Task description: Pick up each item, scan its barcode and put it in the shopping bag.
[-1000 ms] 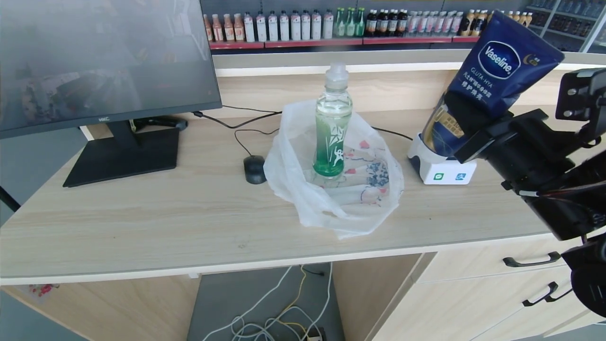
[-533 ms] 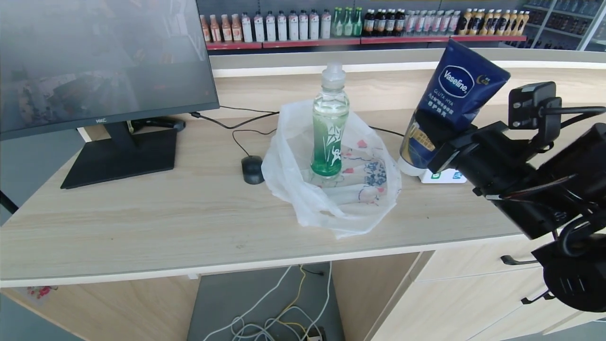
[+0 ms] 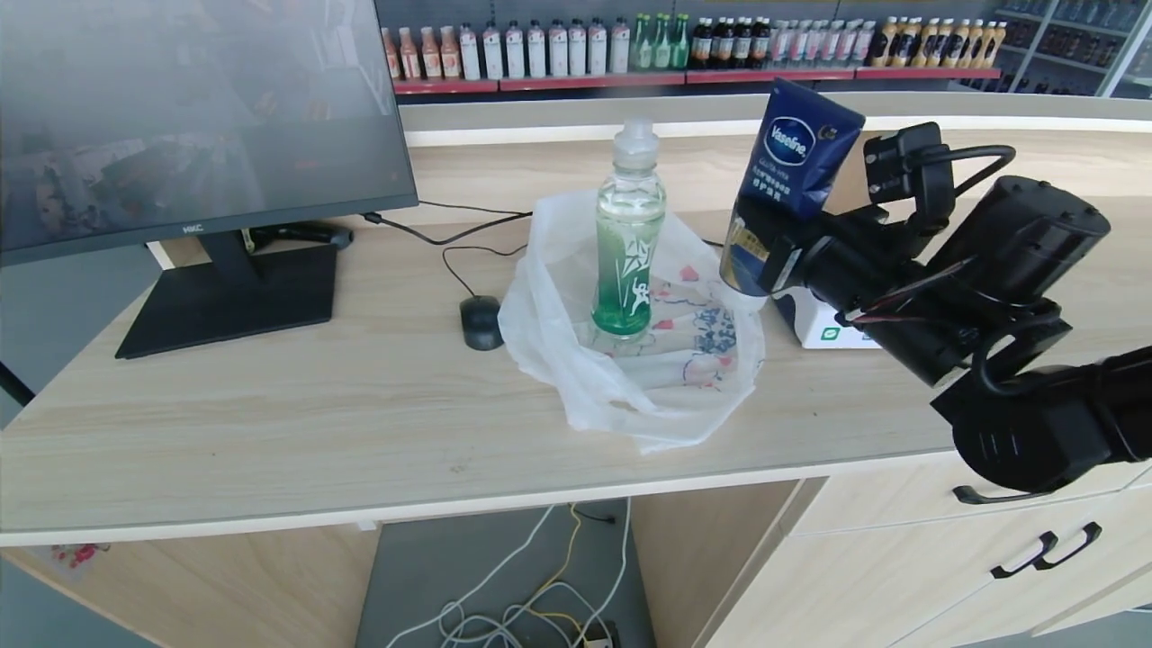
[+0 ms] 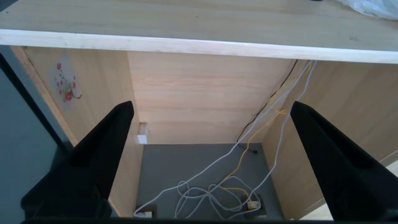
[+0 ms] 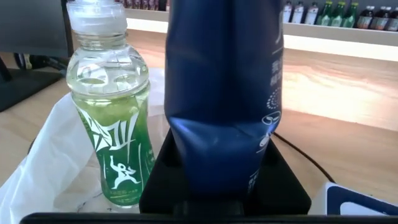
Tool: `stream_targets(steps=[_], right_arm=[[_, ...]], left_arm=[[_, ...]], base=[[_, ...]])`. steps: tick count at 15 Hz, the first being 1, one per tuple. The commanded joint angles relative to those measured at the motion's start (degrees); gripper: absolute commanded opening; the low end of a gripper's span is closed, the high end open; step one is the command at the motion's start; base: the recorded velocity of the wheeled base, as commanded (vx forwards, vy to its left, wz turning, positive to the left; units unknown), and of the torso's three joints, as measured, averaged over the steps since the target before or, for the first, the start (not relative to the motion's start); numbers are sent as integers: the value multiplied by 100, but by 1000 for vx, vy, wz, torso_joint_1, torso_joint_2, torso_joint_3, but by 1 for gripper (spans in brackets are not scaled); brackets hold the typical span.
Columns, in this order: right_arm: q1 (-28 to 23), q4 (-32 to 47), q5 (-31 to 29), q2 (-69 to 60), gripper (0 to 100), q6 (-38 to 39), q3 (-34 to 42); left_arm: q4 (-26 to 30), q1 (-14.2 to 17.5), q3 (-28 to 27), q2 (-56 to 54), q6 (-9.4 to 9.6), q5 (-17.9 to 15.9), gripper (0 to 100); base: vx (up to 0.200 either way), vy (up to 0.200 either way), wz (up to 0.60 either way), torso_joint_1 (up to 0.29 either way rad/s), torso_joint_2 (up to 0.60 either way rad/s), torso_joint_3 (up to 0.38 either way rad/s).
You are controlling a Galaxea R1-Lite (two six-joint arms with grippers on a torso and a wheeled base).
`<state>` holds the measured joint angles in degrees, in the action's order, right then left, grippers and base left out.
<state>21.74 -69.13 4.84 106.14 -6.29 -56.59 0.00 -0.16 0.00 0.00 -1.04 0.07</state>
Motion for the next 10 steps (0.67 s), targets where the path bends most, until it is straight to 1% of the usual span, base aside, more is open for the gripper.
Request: stream_targets(steps=[1,3,5,7,10], right_arm=[[59,234,8,354,0,-4,-537],[182,453,-1,557,0,-4,-871],[287,515,-1,724,0,5,-942],[270,550,-1,811,0,23,-986],[270,594,-115,934,0,242,-1100]], left_arm=[[0,-2,0,9,-2,1,100],[0,-2,0,0,-2,1,100],[0,-2,0,0,-2,10,100],[0,7,0,9,-2,1,100],[0,-2,0,0,-2,1,100]], base=[[0,0,0,0,0,0],[0,0,0,0,0,0],[0,0,0,0,0,0],[0,0,0,0,0,0],[0,0,0,0,0,0]])
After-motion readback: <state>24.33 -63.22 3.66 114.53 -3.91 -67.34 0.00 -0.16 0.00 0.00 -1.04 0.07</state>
